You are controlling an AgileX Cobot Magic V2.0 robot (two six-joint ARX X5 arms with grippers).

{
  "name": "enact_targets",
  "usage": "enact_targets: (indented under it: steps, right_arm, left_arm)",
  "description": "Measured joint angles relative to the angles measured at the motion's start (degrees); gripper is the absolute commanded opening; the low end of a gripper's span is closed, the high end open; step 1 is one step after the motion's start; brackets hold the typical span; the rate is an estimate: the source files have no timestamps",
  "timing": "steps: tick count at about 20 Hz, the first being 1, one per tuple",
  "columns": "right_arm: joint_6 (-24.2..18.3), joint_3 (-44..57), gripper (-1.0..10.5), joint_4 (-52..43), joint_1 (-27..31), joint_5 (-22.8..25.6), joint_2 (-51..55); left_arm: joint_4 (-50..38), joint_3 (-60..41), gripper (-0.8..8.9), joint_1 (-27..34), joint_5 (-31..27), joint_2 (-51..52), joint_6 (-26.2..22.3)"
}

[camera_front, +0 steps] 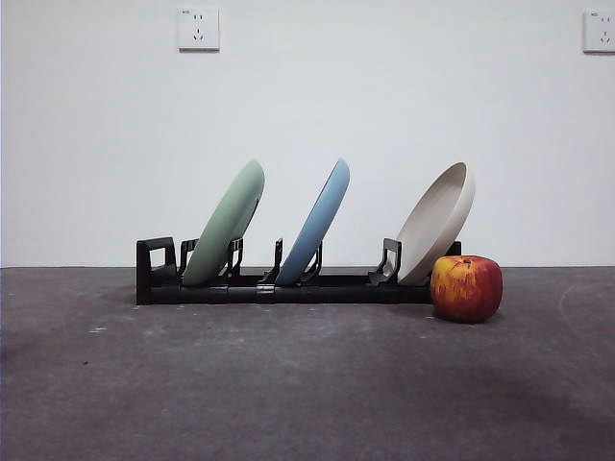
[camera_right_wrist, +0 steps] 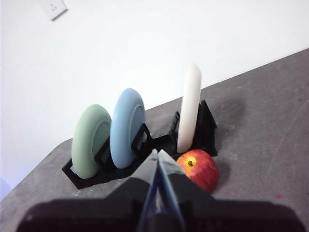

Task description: Take the green plate from the plate rack,put the plate on the table,take the apple from the table,put the apple in the plate

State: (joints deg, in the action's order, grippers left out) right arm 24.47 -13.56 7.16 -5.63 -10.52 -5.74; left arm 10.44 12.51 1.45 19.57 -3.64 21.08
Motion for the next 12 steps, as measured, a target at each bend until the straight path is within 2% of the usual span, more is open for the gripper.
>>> enact_targets:
  steps: [5,12]
  right_arm:
    - [-2.62,-9.88,-0.1,8.96,0.0,-2.89,-7.5]
    - [-12.61,-24.92,-0.1,25.07,0.0,-11.28,-19.34]
  left_arm:
    - [4.57,7.61,-0.06,0.0,5.75,-6.14,-0.5]
    - [12.35,17.73,-0.07,0.0,17.51,-16.17,-5.46]
